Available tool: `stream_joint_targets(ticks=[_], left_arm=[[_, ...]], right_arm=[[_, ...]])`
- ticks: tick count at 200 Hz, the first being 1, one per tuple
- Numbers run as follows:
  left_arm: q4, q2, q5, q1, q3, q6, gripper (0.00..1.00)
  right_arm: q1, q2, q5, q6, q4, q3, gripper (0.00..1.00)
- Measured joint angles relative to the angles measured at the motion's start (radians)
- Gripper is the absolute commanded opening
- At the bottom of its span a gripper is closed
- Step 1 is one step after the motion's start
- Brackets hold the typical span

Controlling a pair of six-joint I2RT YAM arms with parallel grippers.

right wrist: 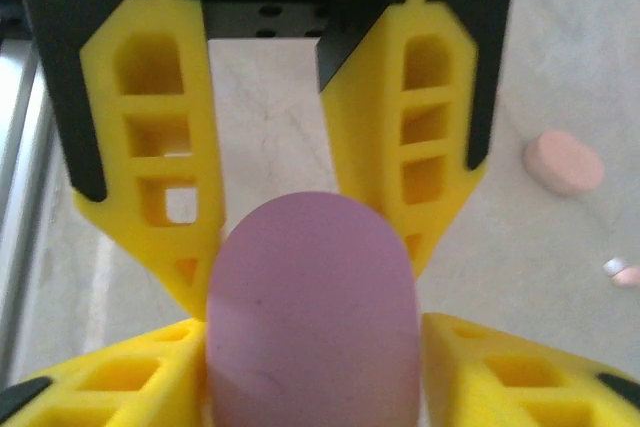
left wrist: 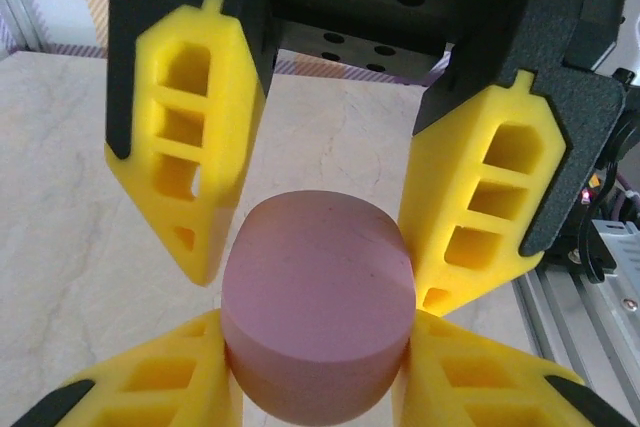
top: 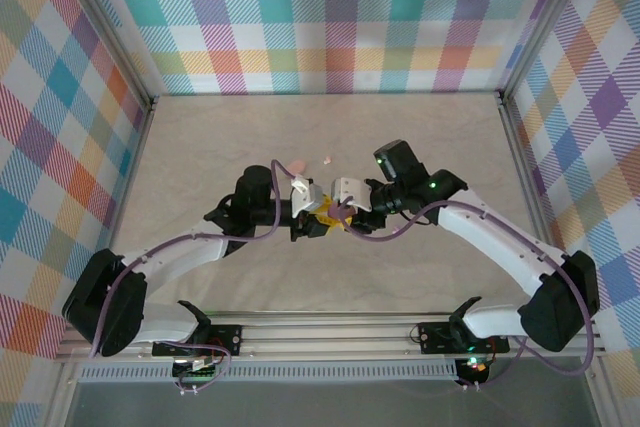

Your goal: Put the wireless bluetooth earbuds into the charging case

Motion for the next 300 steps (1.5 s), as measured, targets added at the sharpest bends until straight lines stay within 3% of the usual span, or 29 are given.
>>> stream_joint_targets(ticks=[66, 163, 300], left_arm=[[-0.069, -0.05, -0.026, 0.008, 0.0, -0.001, 0.09], [-0.078, -0.142, -0.117, 0.014, -0.044, -0.012, 0.06], [-0.065, -0.147, -0.144, 0.02, -0.066, -0.049, 0.03]], right_arm=[[-0.059, -0.18, -0.037, 0.115, 0.206, -0.16, 0.7], [-0.045, -0.115, -0.11, 0.171, 0.332, -0.16, 0.71], [-0.032, -0.009, -0.116, 0.2, 0.304, -0.109, 0.73]])
